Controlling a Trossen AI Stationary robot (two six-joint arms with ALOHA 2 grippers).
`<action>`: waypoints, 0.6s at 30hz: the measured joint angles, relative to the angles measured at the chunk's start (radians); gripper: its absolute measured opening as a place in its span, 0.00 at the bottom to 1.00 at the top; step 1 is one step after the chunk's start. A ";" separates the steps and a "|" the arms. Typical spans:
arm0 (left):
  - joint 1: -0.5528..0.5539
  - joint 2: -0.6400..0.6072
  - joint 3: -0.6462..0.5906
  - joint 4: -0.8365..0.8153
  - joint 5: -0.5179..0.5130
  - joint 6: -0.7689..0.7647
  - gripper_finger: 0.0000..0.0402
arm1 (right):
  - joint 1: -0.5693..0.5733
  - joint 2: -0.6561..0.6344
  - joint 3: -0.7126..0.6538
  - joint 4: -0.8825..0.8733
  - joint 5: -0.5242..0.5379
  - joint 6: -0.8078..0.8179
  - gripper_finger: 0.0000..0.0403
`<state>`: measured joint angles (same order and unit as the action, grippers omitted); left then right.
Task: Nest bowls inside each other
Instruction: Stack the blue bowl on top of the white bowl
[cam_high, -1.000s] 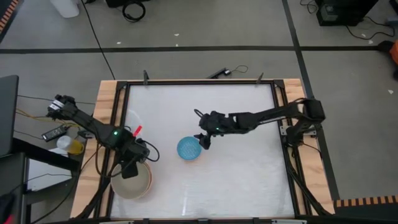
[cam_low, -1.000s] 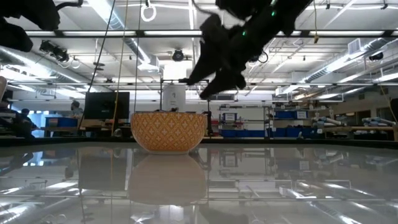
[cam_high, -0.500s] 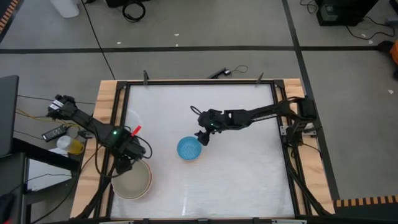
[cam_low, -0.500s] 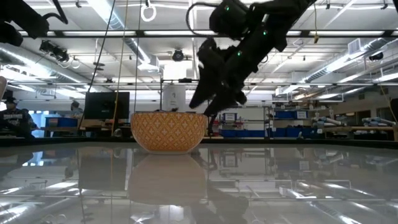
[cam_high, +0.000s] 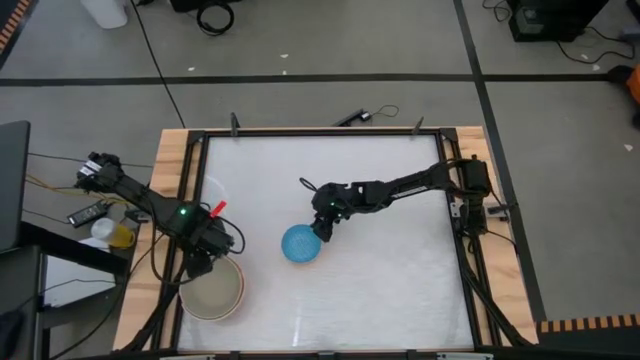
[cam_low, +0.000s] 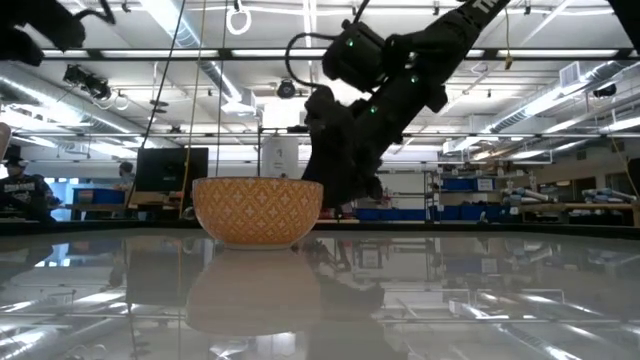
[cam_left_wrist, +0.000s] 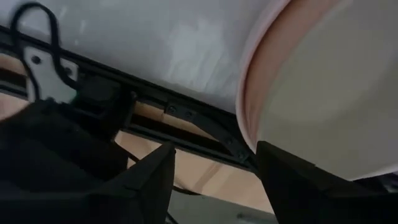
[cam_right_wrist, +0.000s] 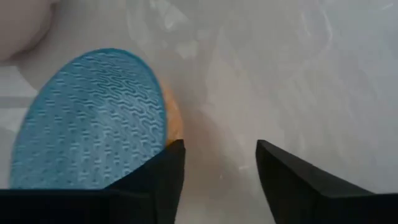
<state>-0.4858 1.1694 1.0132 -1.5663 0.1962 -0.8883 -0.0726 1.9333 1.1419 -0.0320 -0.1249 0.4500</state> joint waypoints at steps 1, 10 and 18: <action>0.000 0.000 0.017 -0.005 -0.016 -0.001 0.57 | -0.001 -0.010 0.000 -0.003 0.000 0.000 0.49; 0.000 -0.001 0.209 0.061 -0.340 -0.011 0.57 | 0.080 -0.108 0.001 0.012 0.102 -0.055 0.52; 0.035 0.011 0.108 0.419 -0.380 0.132 0.57 | 0.174 -0.084 0.000 -0.033 0.218 -0.054 0.68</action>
<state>-0.4506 1.1800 1.1211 -1.1472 -0.1834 -0.7559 0.1012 1.8488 1.1422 -0.0654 0.0926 0.3958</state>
